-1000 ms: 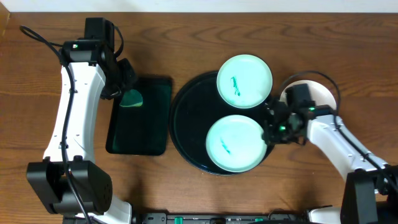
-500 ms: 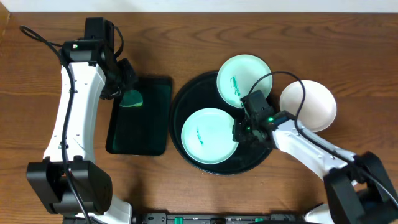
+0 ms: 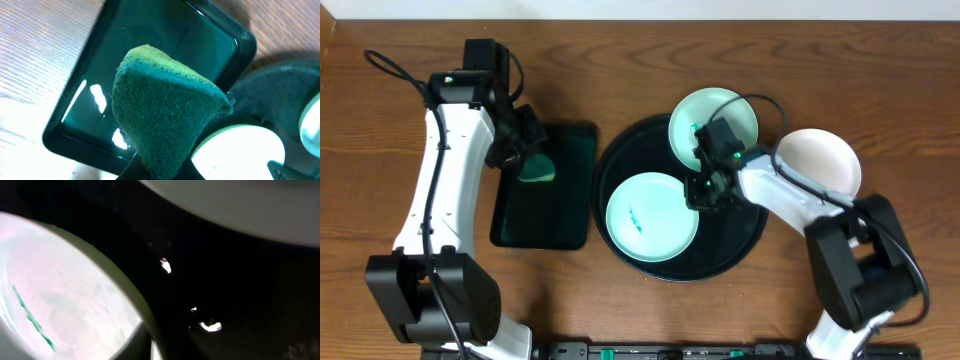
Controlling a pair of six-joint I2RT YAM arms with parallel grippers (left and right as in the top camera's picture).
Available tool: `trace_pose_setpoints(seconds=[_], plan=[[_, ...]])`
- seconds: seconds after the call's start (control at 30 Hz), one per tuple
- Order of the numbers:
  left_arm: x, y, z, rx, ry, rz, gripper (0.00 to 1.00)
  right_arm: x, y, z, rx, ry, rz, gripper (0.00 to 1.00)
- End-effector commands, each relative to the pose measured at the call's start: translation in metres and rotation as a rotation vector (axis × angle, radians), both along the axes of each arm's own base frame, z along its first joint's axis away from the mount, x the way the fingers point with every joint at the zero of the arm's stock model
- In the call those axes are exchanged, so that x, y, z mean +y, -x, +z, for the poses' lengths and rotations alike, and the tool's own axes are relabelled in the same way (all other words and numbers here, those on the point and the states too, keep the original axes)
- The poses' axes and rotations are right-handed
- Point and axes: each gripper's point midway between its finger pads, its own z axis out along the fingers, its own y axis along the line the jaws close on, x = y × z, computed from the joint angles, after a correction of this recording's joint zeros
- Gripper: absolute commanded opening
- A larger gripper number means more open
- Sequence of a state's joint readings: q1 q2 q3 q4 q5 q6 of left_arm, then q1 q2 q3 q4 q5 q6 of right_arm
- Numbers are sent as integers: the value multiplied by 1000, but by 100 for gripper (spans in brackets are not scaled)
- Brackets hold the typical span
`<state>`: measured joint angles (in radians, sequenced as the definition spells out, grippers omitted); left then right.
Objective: Clean dirty plates on tray and stack at the side
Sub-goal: 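Move the left gripper with sponge onto the green plate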
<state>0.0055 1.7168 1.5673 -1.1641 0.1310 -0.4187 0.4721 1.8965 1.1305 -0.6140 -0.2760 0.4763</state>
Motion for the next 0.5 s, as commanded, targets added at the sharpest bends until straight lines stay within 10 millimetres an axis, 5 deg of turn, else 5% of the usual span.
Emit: trace_pose_setpoints(seconds=[0.0, 0.2, 0.47], plan=[[-27, 7, -4, 26, 25, -67, 7, 6, 0, -6, 8, -13, 59, 1], [-62, 21, -22, 70, 26, -132, 7, 0, 0, -8, 16, 19, 17, 1], [-112, 54, -91, 109, 20, -249, 7, 0, 0, -8, 18, 18, 13, 1]])
